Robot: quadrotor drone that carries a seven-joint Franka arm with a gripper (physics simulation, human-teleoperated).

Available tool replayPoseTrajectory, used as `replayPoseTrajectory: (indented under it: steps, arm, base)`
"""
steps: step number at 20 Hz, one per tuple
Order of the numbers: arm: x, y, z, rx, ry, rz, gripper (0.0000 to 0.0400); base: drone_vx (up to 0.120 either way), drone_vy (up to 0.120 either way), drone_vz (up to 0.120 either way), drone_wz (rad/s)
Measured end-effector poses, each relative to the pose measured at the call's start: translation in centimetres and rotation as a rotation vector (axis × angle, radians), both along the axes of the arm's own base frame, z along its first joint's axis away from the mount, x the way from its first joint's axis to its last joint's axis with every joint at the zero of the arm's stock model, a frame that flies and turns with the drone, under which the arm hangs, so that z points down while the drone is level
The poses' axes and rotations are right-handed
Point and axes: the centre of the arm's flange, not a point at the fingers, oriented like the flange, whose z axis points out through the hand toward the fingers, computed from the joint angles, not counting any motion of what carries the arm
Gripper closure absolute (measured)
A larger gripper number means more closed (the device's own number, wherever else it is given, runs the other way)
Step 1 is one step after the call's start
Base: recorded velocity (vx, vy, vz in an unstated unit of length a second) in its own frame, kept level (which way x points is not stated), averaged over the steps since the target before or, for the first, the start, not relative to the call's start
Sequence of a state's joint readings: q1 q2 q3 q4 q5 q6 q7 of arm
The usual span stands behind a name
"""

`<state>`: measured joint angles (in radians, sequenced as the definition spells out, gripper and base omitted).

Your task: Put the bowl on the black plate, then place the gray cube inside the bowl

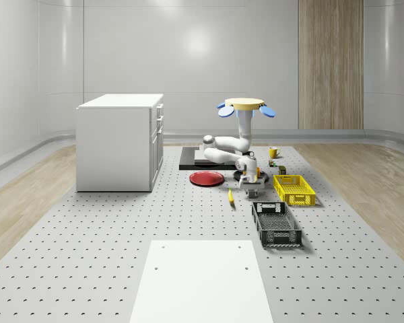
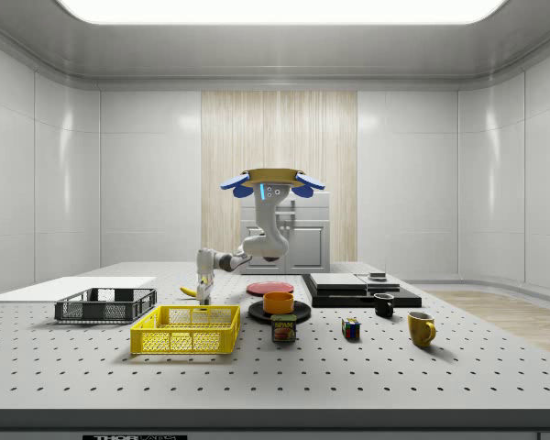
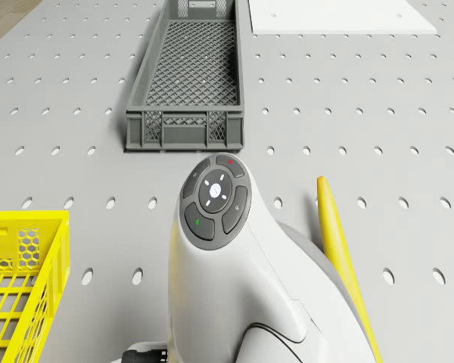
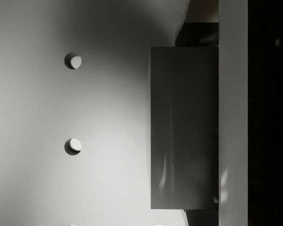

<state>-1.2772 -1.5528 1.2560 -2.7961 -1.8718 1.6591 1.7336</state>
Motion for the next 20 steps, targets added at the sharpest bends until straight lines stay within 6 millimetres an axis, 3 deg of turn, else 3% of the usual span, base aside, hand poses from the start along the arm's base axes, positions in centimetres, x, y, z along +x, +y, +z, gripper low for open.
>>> replayPoseTrajectory:
  steps: [4,10,18,20]
  arm:
    - [0.0,0.0,0.1,0.000,0.000,0.000,0.0126]
    - [0.0,0.0,-1.0,0.000,0.000,0.000,0.0144]
    - [0.0,0.0,-2.8,0.000,0.000,0.000,0.0149]
    - [0.0,0.0,-3.0,0.000,0.000,0.000,0.0149]
  base:
    - [0.000,0.000,0.000,0.000]
    - [0.000,0.000,0.007,0.000]
    - [0.000,0.000,0.120,0.000]
    - [-0.100,0.100,0.120,0.000]
